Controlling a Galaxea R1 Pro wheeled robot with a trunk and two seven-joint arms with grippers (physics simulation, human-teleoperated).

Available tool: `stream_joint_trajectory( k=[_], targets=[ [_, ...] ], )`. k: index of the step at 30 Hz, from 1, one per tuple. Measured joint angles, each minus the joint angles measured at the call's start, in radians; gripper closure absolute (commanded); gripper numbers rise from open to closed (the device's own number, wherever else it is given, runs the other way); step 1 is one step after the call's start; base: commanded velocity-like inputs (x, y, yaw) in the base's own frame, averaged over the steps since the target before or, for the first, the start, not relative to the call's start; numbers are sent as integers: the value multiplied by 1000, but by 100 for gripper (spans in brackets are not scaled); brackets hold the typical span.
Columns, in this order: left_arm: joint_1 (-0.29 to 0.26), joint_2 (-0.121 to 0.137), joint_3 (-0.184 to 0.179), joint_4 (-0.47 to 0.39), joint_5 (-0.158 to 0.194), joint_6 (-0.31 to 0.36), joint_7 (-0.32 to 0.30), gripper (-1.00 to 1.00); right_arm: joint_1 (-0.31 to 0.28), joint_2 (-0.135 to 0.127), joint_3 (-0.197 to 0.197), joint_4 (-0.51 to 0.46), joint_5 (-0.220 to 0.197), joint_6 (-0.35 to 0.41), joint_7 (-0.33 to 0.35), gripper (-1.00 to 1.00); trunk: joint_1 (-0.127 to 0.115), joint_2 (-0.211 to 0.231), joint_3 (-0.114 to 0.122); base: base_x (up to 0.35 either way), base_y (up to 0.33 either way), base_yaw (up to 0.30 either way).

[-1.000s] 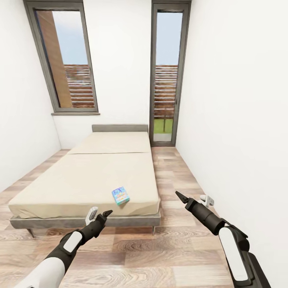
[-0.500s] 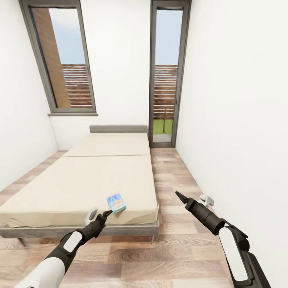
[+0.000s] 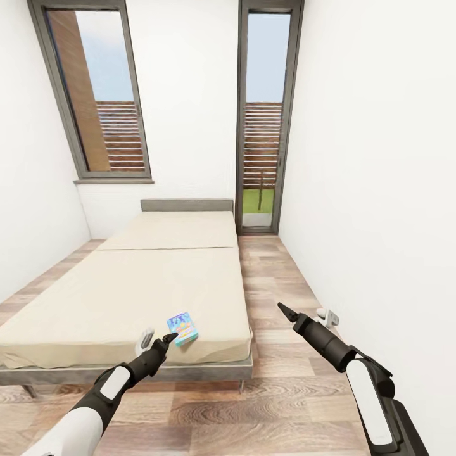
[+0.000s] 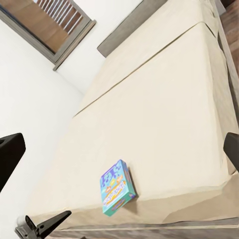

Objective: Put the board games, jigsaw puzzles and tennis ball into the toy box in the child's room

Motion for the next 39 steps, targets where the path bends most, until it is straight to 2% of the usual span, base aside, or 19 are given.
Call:
stream_joint_trajectory(
  k=[25, 39],
  targets=[
    [0, 0, 6, 0, 0, 0, -1, -100, 0, 0, 0, 0, 0, 0, 0, -100, 92, -168, -75, 0, 0, 0],
    [0, 0, 4, -1, 0, 0, 0, -100, 0, 0, 0, 0, 1, 0, 0, -100, 92, -168, -75, 58, 0, 0]
  ],
)
